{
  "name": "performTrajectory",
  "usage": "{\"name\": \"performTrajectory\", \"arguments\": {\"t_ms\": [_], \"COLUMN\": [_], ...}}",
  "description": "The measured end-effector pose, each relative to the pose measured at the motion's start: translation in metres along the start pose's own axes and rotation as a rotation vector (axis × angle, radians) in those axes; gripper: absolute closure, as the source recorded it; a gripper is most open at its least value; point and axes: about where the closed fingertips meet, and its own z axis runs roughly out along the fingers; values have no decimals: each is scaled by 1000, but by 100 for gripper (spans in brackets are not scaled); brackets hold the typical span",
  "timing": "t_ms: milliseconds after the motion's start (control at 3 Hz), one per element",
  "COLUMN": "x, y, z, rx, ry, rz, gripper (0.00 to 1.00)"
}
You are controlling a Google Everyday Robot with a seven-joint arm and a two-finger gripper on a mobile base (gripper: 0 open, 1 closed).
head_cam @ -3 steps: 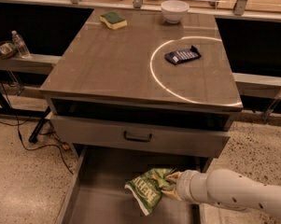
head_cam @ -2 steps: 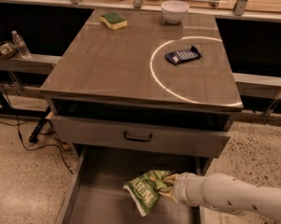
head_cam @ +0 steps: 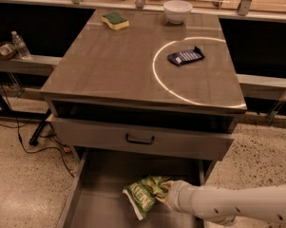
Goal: Place green jalapeno chip bag into middle drawer
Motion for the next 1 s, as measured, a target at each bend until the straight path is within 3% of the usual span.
{"name": "performTrajectory", "arguments": {"t_ms": [333, 667, 1000], "x": [8, 15, 20], "y": [6, 10, 11], "z": [25, 34, 36], "rx": [4, 10, 18], "ry": [-5, -3, 0], "rz": [-9, -7, 0], "gripper": [76, 45, 22]}}
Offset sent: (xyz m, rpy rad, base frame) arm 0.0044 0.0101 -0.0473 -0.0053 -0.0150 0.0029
